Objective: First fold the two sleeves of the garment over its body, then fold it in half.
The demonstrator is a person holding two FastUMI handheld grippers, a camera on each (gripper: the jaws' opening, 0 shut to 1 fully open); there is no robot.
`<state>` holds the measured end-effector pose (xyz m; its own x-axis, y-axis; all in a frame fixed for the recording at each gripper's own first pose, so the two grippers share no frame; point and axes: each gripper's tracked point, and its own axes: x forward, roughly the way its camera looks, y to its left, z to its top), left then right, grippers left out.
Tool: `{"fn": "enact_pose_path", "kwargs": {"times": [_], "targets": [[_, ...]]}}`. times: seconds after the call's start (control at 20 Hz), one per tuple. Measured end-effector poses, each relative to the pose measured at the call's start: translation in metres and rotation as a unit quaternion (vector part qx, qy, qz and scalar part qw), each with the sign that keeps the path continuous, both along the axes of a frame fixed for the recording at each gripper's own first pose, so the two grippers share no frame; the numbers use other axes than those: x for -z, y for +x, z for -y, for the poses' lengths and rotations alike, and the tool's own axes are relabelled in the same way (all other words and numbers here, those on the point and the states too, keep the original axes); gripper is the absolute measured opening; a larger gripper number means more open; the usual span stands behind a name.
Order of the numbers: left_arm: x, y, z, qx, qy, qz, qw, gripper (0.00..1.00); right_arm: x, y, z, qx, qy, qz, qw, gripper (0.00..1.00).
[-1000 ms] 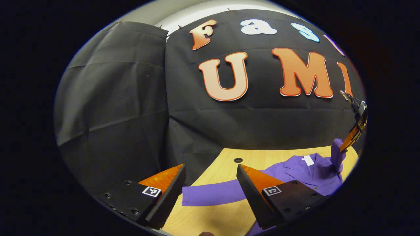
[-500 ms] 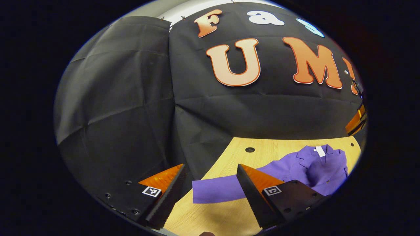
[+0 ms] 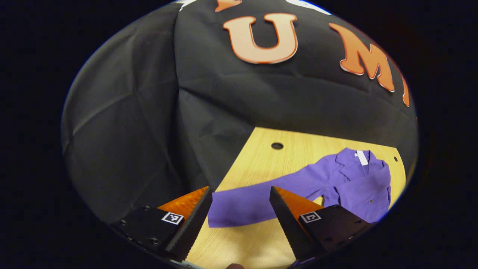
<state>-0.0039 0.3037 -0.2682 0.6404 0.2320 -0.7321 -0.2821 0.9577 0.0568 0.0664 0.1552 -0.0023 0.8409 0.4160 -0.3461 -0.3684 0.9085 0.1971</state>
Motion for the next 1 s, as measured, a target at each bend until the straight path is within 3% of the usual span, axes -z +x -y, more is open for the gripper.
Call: {"fn": "enact_pose_path", "kwargs": {"times": [0.3,0.4,0.45,0.5,0.6,0.8,1.0], "targets": [[0.062,-0.009,-0.01,-0.008,-0.067,-0.138,0.988,0.99,-0.028,-0.024,0.047,0.063,0.018,0.05,0.997,0.96],[0.075,-0.009,-0.013,-0.014,-0.086,-0.171,0.981,0.99,-0.032,-0.032,0.058,0.081,0.016,0.066,0.994,1.0],[0.084,-0.01,-0.016,-0.017,-0.099,-0.188,0.977,0.99,-0.031,-0.038,0.062,0.088,0.012,0.069,0.994,0.95],[0.093,-0.012,-0.017,-0.02,-0.115,-0.206,0.972,0.99,-0.029,-0.043,0.066,0.096,0.007,0.072,0.993,1.0],[0.113,-0.02,-0.021,-0.029,-0.135,-0.241,0.961,1.0,-0.024,-0.054,0.073,0.107,-0.004,0.077,0.991,0.95],[0.139,-0.04,-0.034,-0.042,-0.155,-0.29,0.944,1.0,-0.005,-0.07,0.077,0.119,-0.025,0.068,0.99,0.95],[0.162,-0.049,-0.042,-0.054,-0.17,-0.311,0.933,0.99,0.005,-0.072,0.077,0.124,-0.036,0.053,0.99,0.95]]}}
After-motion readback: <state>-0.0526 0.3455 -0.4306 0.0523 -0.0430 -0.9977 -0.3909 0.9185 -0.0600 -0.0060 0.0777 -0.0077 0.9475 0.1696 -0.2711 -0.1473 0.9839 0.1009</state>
